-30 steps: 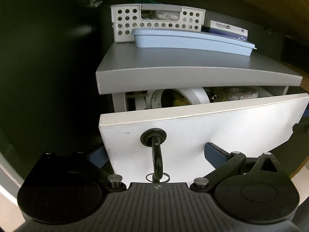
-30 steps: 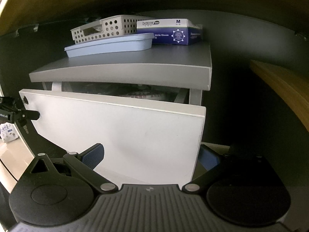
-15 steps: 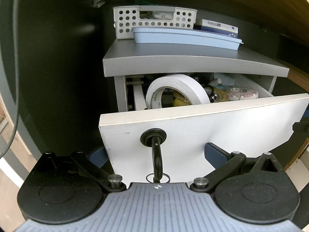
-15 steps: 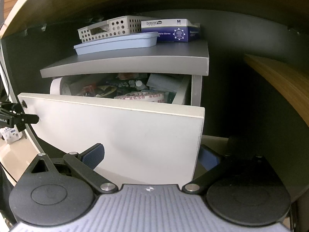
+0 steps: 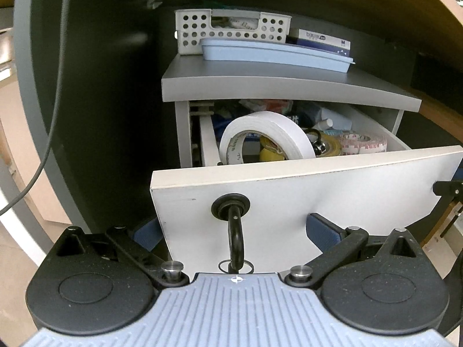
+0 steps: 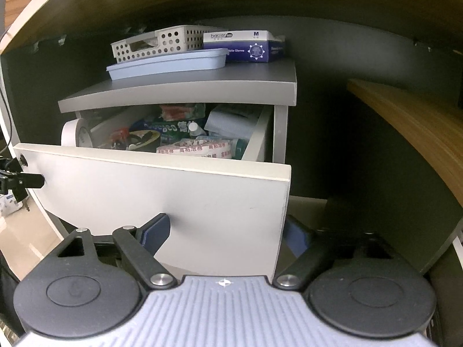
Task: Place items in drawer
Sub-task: 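Pull the top drawer open by its key with the left gripper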
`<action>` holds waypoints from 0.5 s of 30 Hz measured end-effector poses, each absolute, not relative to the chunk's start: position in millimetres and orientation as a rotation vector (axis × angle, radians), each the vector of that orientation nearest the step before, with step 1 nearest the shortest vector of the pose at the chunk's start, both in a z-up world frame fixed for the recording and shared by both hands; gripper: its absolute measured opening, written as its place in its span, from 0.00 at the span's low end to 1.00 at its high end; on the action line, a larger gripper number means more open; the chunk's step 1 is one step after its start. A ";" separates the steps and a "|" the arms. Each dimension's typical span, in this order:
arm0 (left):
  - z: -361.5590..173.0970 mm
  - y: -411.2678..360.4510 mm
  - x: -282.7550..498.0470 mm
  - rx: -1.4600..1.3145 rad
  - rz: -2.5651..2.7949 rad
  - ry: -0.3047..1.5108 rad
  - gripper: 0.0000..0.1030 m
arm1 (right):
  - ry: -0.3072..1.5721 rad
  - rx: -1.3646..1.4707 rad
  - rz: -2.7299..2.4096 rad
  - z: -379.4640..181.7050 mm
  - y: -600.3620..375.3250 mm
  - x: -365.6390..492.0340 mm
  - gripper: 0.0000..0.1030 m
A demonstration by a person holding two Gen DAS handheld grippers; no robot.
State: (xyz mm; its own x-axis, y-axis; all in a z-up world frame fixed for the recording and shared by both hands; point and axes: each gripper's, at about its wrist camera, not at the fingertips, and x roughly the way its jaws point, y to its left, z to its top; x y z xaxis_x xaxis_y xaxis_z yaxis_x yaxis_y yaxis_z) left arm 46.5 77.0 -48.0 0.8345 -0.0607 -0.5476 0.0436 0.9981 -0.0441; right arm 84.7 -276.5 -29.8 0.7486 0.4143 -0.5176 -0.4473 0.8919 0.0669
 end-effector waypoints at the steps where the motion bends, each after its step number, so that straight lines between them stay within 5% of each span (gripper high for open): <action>1: -47.8 77.0 44.6 -0.034 -0.054 0.580 1.00 | 0.553 -0.063 0.472 -29.5 -276.9 83.2 0.85; 15: -47.4 74.9 11.8 -0.030 -0.055 0.587 1.00 | 0.597 -0.062 0.470 -26.1 -281.0 50.8 0.84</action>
State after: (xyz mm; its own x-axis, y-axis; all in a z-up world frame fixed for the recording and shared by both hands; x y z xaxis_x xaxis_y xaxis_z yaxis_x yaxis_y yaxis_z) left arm 11.8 74.9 -47.4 0.8309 -0.0608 -0.5530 0.0436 0.9981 -0.0443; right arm 50.8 -281.0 -26.1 0.7253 0.4082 -0.5543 -0.4434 0.8930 0.0775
